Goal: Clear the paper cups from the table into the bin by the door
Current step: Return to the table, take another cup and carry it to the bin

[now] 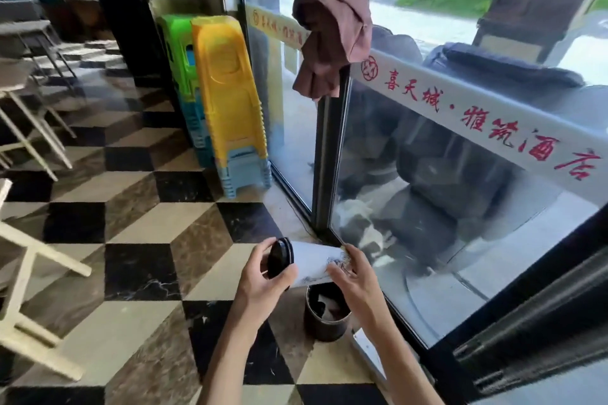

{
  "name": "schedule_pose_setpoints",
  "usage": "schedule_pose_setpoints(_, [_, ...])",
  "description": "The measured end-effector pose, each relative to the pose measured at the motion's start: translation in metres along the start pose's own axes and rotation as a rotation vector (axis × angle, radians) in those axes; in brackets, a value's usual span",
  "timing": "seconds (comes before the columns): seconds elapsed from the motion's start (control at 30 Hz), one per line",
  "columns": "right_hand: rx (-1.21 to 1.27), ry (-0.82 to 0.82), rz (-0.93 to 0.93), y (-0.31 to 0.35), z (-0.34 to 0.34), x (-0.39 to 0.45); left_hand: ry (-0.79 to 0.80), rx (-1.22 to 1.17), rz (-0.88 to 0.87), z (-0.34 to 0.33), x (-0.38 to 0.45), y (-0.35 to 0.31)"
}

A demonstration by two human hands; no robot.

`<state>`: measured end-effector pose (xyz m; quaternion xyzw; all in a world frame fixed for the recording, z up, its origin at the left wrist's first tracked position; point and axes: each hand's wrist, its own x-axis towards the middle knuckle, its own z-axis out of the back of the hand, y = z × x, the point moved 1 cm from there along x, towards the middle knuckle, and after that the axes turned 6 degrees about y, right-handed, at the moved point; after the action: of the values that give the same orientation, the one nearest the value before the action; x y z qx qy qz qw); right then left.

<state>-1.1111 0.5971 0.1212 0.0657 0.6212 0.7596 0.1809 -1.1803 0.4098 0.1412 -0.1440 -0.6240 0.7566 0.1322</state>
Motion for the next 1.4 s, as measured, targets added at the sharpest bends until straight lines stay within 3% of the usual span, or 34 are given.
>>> schedule_pose_setpoints(0.2, [0.048, -0.079, -0.096, -0.030, 0.038, 0.078, 0.081, 0.027, 0.029, -0.047, 0.090, 0.011])
schedule_pose_setpoints(0.43, [0.048, -0.087, -0.185, -0.080, 0.077, 0.185, 0.126, 0.015, 0.177, -0.103, 0.197, 0.040])
schedule_pose_setpoints(0.7, [0.049, -0.055, -0.336, -0.151, 0.086, 0.271, 0.163, 0.061, 0.331, -0.138, 0.284, 0.112])
schedule_pose_setpoints(1.03, [0.025, -0.040, -0.610, -0.314, 0.038, 0.324, 0.248, 0.150, 0.595, -0.169, 0.339, 0.291])
schedule_pose_setpoints(1.4, [0.171, -0.005, -0.842, -0.549, -0.036, 0.345, 0.327, 0.277, 0.692, -0.200, 0.358, 0.533])
